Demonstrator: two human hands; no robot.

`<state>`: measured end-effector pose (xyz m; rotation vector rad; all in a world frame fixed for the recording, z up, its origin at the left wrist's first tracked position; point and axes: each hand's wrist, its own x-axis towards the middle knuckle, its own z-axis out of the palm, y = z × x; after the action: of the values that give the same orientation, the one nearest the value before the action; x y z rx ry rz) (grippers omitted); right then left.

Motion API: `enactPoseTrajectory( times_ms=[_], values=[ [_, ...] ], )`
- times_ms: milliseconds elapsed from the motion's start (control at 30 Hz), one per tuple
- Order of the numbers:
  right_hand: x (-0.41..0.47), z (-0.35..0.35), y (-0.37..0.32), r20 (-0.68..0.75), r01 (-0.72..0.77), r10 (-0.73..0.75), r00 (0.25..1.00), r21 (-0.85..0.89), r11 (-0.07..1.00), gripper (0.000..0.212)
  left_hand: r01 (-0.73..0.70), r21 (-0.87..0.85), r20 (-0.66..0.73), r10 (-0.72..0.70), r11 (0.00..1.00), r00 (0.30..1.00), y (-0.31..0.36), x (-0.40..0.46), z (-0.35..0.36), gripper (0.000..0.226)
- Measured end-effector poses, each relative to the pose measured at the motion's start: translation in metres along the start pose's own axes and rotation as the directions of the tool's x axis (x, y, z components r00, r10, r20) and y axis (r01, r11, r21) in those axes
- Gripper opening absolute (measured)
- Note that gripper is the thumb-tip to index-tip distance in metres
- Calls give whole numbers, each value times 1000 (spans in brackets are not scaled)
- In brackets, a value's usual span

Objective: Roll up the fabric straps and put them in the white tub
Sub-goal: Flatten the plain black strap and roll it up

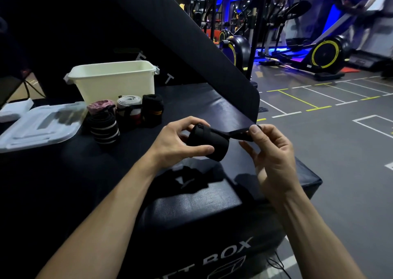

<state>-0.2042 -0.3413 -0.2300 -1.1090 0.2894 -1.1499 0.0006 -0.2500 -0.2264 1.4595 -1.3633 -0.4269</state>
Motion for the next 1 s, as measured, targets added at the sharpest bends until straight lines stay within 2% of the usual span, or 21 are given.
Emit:
enactPoseTrajectory(
  times_ms=[67, 133, 333, 400, 467, 567, 667, 767, 833, 933, 1000],
  values=[
    [0, 2, -1, -3, 30, -30, 1000, -35, 999, 12, 2, 46, -28, -1, 999, 1000, -2, 0, 2, 59],
    [1, 5, 1, -20, 62, -65, 998, -141, 988, 11, 0, 107, -68, 7, 994, 998, -3, 1, 2, 56],
    [3, 15, 11, -106, 65, -108, 988, -351, 934, 14, -3, 340, -122, 47, 940, 991, -6, 0, 7, 49],
    [1, 23, 12, -126, 29, -73, 989, -320, 947, 15, -25, 416, -140, 92, 909, 986, -6, 0, 10, 52],
    [-4, 33, 10, -135, -64, 42, 990, -165, 984, 17, -32, 433, -193, 127, 901, 973, -6, 1, 13, 52],
    [-9, 43, 12, -105, -222, 230, 967, 83, 971, 20, 26, 284, -337, 75, 958, 939, -6, 3, 18, 50],
    [-12, 46, 17, -107, -355, 387, 916, 235, 905, 21, 95, -79, -375, -118, 992, 920, -5, 6, 20, 44],
    [-11, 44, 21, -148, -375, 431, 890, 301, 877, 19, 136, -377, -263, -246, 916, 933, 2, 6, 22, 35],
    [-9, 44, 22, -148, -381, 439, 886, 307, 872, 18, 175, -505, -164, -293, 845, 942, 4, 6, 23, 38],
    [-6, 41, 21, -115, -426, 485, 867, 334, 841, 21, 185, -559, 8, -218, 809, 976, 2, 5, 21, 61],
    [-7, 39, 20, -71, -455, 507, 859, 346, 820, 23, 166, -557, 76, -149, 814, 986, 3, 4, 20, 57]
  ],
)
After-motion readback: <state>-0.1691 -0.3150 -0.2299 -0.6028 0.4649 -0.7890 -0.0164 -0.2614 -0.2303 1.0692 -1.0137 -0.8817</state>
